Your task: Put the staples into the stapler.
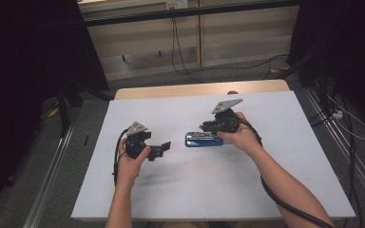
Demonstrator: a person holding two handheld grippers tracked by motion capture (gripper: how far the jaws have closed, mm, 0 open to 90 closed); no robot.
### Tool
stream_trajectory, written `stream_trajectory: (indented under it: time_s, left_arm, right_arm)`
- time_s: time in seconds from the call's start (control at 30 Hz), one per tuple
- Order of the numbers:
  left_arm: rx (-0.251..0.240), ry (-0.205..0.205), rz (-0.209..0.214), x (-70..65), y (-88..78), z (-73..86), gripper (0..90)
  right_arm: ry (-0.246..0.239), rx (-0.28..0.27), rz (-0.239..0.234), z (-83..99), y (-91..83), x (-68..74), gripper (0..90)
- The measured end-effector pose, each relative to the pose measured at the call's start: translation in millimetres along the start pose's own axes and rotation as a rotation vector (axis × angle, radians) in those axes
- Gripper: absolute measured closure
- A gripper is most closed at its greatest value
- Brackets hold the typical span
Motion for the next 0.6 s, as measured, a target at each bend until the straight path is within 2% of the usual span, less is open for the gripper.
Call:
stream_trajectory:
  time_s: [0.3,0.6]
  left_arm:
    - [0.010,0.009,-0.001,0.3,0.3,1.0,4.9]
    - [0.007,-0.001,0.002,1.4,-0.6,1.4,4.9]
  right_arm:
    - [-0.029,0.010,-0.033,0.1,6.5,4.8,79.5]
    - [-0.066,0.010,-0.074,-0.6,11.4,7.2,79.5]
Point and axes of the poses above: each handheld gripper's, and its own axes: y roughly forward along the jaws, z roughly out of its underside, x roughly to its left, the point moved 6 cm from there along y, roughly forward along the jaws, and after that the axes turned 1 degree about -y, right-handed, at the moved point
